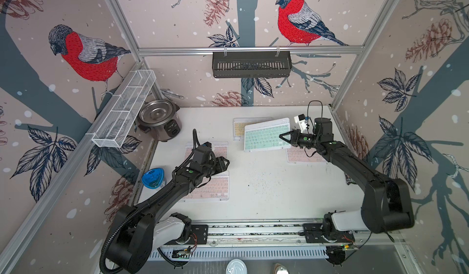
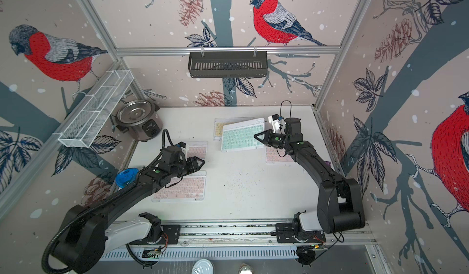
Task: Stack the numeric keypads
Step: Place the numeric keypad at the numeric keypad.
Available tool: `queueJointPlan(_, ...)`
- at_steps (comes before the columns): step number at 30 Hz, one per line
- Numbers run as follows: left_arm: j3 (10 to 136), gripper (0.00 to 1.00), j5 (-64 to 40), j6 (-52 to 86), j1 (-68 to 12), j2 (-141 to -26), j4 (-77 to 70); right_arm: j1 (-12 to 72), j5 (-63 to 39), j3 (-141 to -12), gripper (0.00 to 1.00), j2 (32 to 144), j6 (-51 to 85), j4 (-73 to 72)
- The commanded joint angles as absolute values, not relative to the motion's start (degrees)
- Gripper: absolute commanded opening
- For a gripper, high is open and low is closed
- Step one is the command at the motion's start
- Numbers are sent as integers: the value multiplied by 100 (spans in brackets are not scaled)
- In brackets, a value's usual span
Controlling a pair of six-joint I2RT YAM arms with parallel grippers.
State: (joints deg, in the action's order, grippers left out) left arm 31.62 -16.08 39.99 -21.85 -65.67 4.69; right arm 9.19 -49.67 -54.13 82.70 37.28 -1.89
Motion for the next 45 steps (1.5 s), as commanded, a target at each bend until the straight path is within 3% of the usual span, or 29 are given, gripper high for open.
queueJointPlan(1, 3129, 59, -1621, 3850, -2057, -6556, 598, 906, -5228, -5789, 7, 8675, 3633, -910)
queueJointPlan(25, 3059, 59, -1680, 3823, -1995, -6823, 229, 1116, -5756, -8587, 7, 11991, 3807, -1180)
queueJointPlan(41, 3103, 59, -1747, 3788, -1987, -7319, 19, 1064, -5867, -9133, 10, 12665, 3876, -1030)
queueJointPlan(45, 3103, 59, -1767, 3797, -1988, -7390, -17, 1029, -5871, -9136, 16, 12715, 3868, -998)
